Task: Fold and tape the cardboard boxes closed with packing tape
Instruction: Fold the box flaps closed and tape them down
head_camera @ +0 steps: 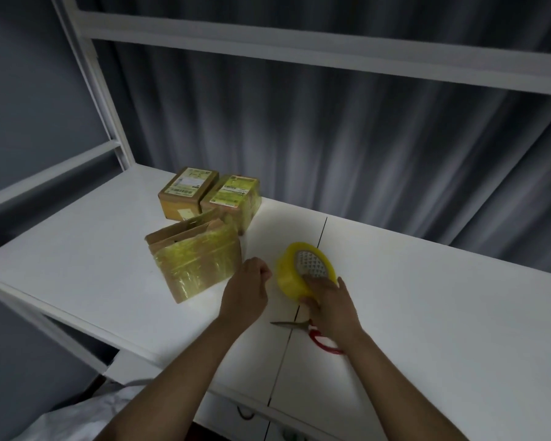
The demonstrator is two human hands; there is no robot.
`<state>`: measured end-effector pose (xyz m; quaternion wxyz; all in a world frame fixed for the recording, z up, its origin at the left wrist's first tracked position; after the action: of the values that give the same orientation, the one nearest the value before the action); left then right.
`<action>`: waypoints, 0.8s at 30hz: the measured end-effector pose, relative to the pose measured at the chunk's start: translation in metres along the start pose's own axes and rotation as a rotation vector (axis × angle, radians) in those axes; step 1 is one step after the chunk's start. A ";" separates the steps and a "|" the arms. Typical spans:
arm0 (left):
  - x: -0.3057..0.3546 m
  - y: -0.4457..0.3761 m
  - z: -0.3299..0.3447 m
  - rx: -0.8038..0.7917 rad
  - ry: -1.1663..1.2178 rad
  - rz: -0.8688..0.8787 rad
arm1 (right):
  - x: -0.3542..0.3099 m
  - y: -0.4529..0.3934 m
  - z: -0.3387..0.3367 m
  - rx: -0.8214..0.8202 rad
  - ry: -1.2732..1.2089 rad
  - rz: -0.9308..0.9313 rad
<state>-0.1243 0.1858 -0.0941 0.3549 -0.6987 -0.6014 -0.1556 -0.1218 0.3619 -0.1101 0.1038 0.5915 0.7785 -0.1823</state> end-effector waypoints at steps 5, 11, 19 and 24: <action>-0.016 0.014 0.011 0.052 0.118 -0.006 | -0.005 -0.051 0.003 -0.084 0.317 -0.034; -0.046 0.015 0.019 0.172 0.230 -0.142 | -0.015 -0.070 0.019 -0.237 0.517 0.089; -0.071 0.013 0.016 0.065 0.238 -0.314 | 0.035 -0.053 0.016 -0.187 0.253 -0.269; -0.062 0.019 0.019 0.092 0.238 -0.271 | 0.026 -0.042 0.013 -0.232 0.436 -0.189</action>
<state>-0.1241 0.1529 -0.1529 0.4311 -0.5709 -0.6502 -0.2559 -0.1696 0.3694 -0.1248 -0.0168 0.5255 0.8501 0.0308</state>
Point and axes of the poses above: each hand's wrist, its own y-axis away from the middle knuckle, its own z-axis out of the palm, x = y × z, the point moved 4 cm from there along -y, towards the middle knuckle
